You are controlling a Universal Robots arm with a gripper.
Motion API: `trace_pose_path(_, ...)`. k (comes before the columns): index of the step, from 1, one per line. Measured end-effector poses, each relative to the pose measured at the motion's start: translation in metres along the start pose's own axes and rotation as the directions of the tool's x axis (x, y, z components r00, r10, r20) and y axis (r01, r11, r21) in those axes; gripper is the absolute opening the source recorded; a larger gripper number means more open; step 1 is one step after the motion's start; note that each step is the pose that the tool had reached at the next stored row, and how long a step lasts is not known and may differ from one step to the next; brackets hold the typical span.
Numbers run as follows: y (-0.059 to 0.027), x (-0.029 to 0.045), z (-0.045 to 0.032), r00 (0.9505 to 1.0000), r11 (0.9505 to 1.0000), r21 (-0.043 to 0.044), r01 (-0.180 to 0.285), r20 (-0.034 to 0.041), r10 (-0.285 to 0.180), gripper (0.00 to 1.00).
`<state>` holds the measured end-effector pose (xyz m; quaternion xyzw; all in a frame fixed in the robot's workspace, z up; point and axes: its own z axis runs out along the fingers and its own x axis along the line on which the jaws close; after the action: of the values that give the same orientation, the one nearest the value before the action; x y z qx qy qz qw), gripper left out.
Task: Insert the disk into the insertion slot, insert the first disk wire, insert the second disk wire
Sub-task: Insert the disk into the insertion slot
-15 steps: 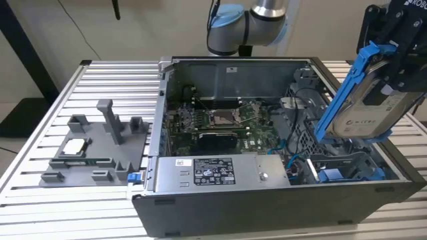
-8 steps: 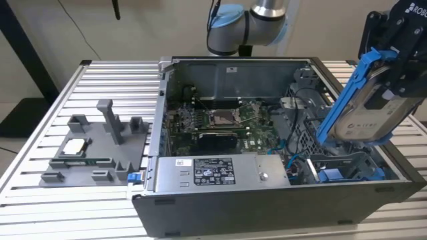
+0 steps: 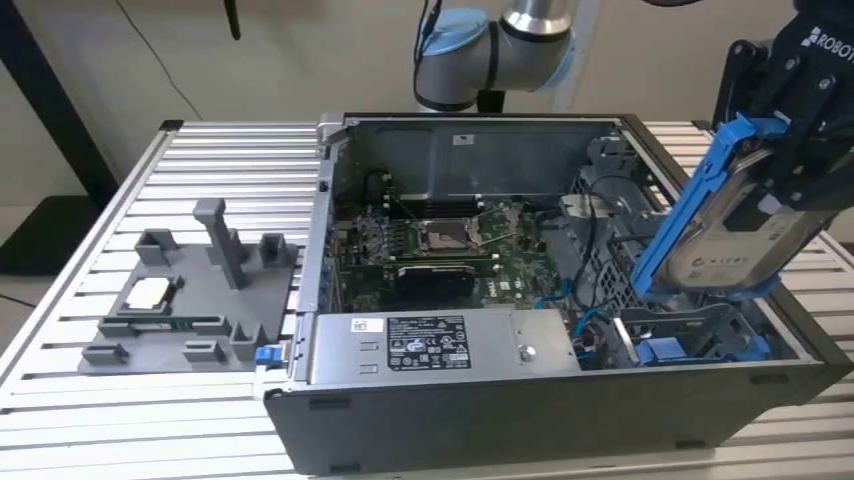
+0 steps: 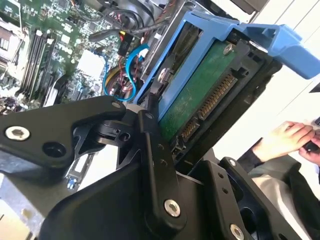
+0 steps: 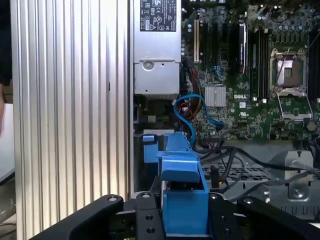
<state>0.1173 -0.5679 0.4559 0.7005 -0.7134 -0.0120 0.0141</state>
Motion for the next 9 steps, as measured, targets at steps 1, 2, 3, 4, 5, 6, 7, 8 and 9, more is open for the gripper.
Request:
trace_pose_path(1, -0.0005, 0.0002, 0.0012, 1.0, 1.0, 0.0, 0.0, 0.0001, 0.0, 0.33)
trace_pose_path(2, -0.001, 0.0004, 0.0024, 1.0, 1.0, 0.0, 0.0, 0.0, 0.0, 0.33)
trace_pose_path(3, -0.0013, 0.0005, 0.0036, 1.0, 1.0, 0.0, 0.0, 0.0, 0.0, 0.33)
trace_pose_path(4, -0.0015, 0.0007, 0.0049, 1.0, 1.0, 0.0, 0.0, 0.0001, 0.0, 0.33)
trace_pose_path(5, -0.0018, 0.0008, 0.0061, 1.0, 1.0, 0.0001, 0.0, 0.0, 0.0, 0.33)
trace_pose_path(6, -0.0021, 0.0009, 0.0074, 1.0, 1.0, 0.0002, 0.0, 0.0, 0.0, 0.33)
trace_pose_path(7, -0.0024, 0.0011, 0.0087, 1.0, 1.0, 0.0002, 0.0, 0.0001, 0.0, 0.33)
trace_pose_path(8, -0.0028, 0.0013, 0.0099, 1.0, 1.0, 0.0002, 0.0, -0.0001, 0.0, 0.33)
trace_pose_path(9, -0.0032, 0.0016, 0.0112, 1.0, 1.0, 0.0003, 0.0, 0.0, 0.0, 0.33)
